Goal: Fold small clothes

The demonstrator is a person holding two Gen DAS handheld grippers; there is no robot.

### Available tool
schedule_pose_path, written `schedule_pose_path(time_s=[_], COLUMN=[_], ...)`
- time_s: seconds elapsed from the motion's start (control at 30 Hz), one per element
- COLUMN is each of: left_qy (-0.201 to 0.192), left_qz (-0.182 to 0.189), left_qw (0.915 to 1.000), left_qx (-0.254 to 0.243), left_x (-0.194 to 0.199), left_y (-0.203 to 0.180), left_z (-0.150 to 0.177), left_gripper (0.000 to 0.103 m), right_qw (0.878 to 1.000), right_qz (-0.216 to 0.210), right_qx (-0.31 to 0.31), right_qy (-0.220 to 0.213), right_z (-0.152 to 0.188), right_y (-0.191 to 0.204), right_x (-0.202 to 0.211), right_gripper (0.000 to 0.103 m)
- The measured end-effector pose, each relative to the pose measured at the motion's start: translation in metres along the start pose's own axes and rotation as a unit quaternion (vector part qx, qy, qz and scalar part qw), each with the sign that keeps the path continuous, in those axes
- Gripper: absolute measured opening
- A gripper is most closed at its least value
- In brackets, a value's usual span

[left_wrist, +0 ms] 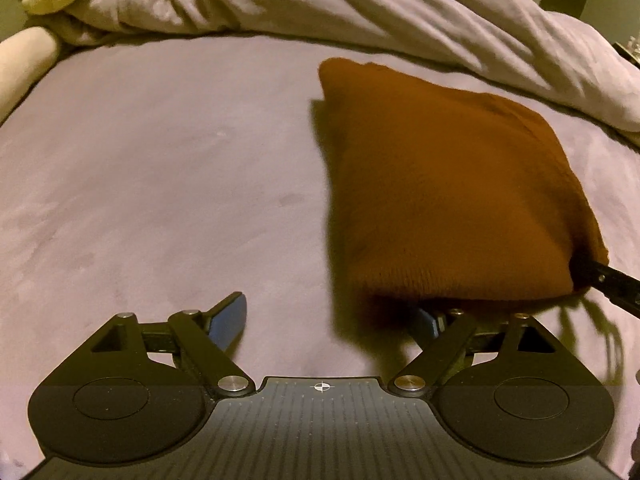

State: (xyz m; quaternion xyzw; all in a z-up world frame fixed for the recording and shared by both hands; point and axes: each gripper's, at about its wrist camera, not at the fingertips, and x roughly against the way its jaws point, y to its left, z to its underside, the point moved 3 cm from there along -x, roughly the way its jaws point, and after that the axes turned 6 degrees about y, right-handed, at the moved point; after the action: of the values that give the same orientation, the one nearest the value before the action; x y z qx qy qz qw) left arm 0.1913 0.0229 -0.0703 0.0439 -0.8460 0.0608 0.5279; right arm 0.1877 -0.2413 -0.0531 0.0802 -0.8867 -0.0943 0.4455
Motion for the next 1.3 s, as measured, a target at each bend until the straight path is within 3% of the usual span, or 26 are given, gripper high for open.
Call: schedule_pose_path(time_s=[0.1, 0.2, 0.33, 0.53, 0.8, 1.3], left_qy=[0.0, -0.001, 0.004, 0.017, 0.017, -0.012], left_qz=[-0.01, -0.014, -0.001, -0.02, -0.025, -0.017], left_qw=[0.9999, 0.9999, 1.0, 0.9992, 0.999, 0.9987], left_qx=[0.001, 0.0, -0.003, -0.031, -0.034, -0.046], left_x=[0.009, 0.018, 0.03, 0.041, 0.058, 0.088], left_y=[0.005, 0.005, 0.003, -0.007, -0.007, -0.007], left_z=[0.006, 0.012, 0.022, 0.039, 0.046, 0.045], left_gripper=[0.091, 0.096, 0.102, 0.102, 0.102, 0.103], right_qw=[0.999, 0.996, 0.996, 0.991, 0.982, 0.983], right_qz=[0.038, 0.064, 0.062, 0.073, 0.104, 0.11], right_qx=[0.026, 0.056, 0.062, 0.064, 0.095, 0.107], right_qy=[-0.005, 0.003, 0.036, 0.091, 0.127, 0.099], right_z=[0.002, 0.01, 0.028, 0.046, 0.046, 0.037], right_y=[0.003, 0.009, 0.019, 0.034, 0.055, 0.081], right_x=[0.015, 0.029, 0.046, 0.063, 0.076, 0.095], right_gripper=[0.046, 0.052, 0.076, 0.099, 0.099, 0.099])
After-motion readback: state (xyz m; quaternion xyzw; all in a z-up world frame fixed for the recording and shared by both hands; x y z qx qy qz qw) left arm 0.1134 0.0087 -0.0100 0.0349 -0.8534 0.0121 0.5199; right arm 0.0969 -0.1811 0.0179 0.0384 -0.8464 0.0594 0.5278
